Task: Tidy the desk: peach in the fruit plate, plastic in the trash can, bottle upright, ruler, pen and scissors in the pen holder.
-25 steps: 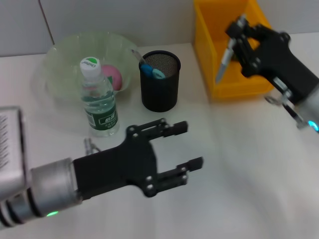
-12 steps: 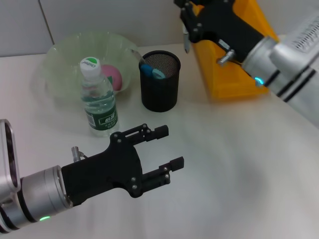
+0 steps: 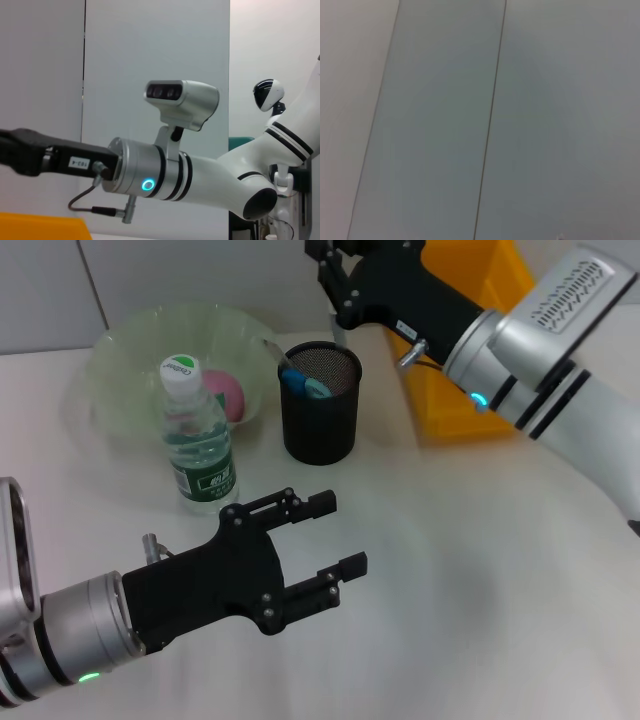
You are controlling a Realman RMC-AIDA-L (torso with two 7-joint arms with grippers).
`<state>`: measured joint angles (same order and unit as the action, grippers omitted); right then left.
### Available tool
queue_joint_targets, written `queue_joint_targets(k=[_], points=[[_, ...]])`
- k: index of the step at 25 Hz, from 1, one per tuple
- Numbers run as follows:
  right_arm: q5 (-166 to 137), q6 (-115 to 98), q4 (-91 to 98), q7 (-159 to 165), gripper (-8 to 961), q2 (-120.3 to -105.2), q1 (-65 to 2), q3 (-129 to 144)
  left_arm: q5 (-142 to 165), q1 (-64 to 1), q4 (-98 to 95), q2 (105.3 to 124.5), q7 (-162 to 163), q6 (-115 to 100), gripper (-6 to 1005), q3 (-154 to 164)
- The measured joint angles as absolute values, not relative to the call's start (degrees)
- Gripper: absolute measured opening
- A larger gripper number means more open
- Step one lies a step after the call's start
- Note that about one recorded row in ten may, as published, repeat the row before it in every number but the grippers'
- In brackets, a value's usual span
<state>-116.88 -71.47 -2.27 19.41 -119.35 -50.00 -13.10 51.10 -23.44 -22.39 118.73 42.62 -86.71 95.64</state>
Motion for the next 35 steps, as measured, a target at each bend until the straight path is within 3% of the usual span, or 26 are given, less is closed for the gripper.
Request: queue_joint_targets(k=[32,35], points=[[-117.5,-60.3,-5.6,20.8,126,-119.52,-51.8,-12.9,51.1,-23.2,-22.4,118.65,42.9,-86.8,652,95.6],[-117.5,-60.9,-5.7,20.7,194,-119.52,-51.2,-13.1,51.1,-23.1,-22.4,118.65,42.9,-86.9,652,95.6]])
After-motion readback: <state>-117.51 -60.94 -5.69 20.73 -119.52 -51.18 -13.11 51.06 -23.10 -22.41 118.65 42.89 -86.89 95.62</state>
